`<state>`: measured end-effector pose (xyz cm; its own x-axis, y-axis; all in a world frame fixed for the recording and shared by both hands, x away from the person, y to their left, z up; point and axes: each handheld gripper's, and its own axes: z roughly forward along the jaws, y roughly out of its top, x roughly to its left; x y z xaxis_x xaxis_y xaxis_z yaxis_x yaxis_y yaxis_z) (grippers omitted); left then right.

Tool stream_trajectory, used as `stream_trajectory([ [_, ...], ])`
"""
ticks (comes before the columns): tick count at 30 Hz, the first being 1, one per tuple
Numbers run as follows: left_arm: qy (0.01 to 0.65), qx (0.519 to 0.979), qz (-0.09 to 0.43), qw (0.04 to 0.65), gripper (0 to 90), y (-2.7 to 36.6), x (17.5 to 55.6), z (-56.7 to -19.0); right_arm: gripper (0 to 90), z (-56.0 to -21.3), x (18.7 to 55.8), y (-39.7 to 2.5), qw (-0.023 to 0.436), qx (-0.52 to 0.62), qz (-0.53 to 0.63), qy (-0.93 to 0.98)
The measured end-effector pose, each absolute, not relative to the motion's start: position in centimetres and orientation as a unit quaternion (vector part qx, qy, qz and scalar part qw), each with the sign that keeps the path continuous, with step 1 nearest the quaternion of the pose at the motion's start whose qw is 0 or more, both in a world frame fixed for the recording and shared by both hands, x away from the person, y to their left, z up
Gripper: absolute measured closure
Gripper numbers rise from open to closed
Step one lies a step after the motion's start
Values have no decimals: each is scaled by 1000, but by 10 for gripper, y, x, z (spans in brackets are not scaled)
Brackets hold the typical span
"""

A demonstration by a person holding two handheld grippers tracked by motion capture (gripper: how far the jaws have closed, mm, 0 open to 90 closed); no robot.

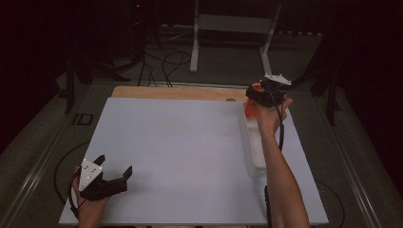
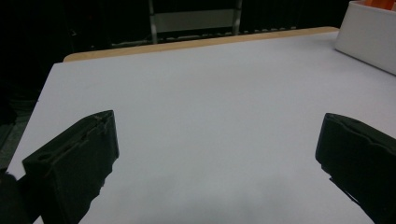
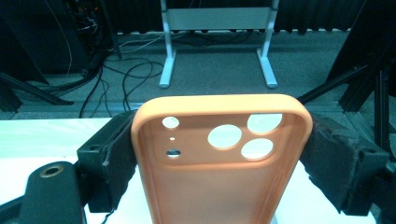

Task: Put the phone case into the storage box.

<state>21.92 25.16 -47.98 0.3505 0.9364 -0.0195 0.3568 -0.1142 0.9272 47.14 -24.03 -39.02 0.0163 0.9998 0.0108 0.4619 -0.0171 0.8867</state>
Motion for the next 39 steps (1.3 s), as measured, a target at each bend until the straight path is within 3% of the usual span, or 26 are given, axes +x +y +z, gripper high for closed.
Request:
stream_trajectory([
  [39,475,677,313,467,4,252,218,-479,162,-431,480,-242,341,624,327,622],
])
